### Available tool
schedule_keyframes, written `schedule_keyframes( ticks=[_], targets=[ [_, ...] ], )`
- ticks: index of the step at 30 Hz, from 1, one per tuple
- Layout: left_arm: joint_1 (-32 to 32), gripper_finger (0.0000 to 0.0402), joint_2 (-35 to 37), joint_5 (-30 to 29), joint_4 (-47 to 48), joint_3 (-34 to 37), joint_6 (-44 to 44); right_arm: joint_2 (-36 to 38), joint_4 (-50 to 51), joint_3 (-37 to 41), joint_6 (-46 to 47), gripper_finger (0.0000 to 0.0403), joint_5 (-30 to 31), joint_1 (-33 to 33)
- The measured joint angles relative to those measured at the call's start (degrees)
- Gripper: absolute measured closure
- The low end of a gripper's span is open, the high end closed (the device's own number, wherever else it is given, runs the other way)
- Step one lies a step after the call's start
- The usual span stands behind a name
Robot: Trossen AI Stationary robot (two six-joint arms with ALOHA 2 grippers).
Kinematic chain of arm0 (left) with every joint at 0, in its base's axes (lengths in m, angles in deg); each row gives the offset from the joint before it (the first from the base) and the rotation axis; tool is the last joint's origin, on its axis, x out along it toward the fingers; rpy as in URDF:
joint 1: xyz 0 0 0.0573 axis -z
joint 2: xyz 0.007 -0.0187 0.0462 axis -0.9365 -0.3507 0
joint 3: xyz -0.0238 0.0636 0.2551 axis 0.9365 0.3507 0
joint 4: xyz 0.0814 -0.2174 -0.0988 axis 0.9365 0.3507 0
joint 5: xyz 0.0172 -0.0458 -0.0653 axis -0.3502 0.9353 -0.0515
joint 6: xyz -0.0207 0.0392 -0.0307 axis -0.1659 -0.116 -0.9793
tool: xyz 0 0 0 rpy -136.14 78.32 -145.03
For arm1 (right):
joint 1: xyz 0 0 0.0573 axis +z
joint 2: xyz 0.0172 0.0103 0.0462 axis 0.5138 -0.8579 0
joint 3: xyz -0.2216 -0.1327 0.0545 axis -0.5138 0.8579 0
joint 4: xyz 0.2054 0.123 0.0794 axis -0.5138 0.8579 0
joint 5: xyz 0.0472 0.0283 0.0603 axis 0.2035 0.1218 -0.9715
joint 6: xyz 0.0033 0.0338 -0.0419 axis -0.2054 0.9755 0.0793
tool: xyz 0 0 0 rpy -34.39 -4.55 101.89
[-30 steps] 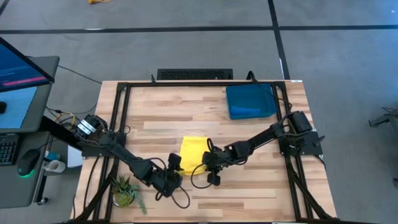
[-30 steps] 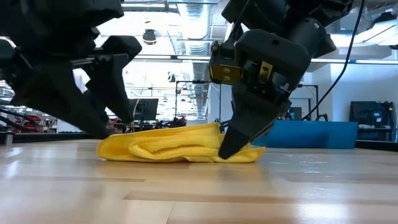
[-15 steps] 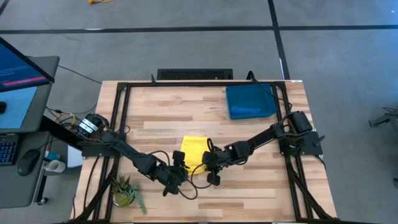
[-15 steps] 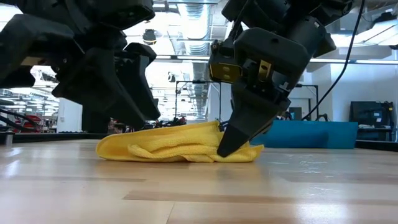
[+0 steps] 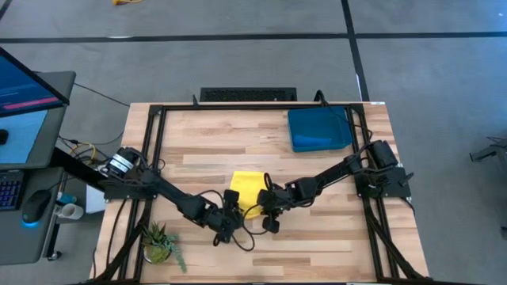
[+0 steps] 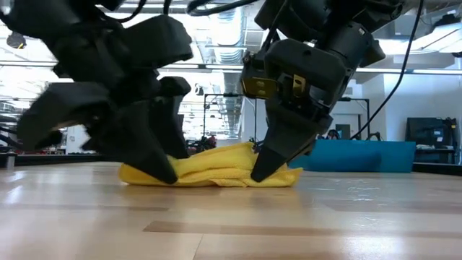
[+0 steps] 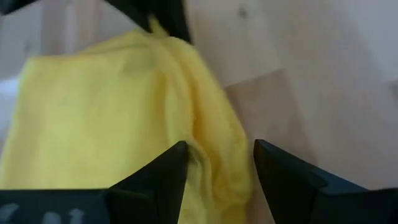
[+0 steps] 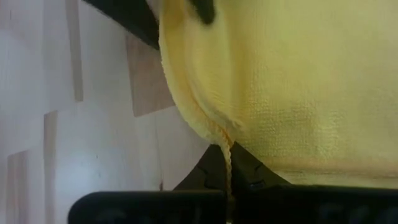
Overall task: Roll microfiber towels into tight, uniform cylinder then place into a basket
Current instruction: Roll the yellow microfiber cloth
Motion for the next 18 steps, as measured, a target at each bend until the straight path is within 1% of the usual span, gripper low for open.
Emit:
schedule_keyframes(
  ticks=[4,7,10,15,16,18],
  targets=[
    [-0.12,0.0231,0.14,-1.83,-0.12,-0.04,-0.2,0.05,0.36,0.0,0.86,0.0394,-1.22,0.01],
    [-0.32,0.026,0.24,-1.44,0.14,-0.04,-0.64,0.05,0.39,0.0,0.9,0.0393,-1.44,0.13],
    [-1.22,0.0304,0.24,1.45,0.53,-0.04,-1.35,0.05,0.36,0.0,0.92,0.0393,-1.82,0.11],
    [-2.73,0.0387,0.24,8.31,-0.27,-0.04,-3.22,0.05,0.3,0.0,1.68,0.0394,-5.88,0.11],
    [-3.02,0.0393,0.27,9.88,-0.37,-0.05,-4.29,0.05,0.3,0.0,2.07,0.0393,-6.71,0.13],
    [-3.6,0.0392,0.33,13.63,-0.46,-0.09,-6.25,0.05,0.21,-0.02,2.69,0.0392,-8.89,0.13]
  ],
)
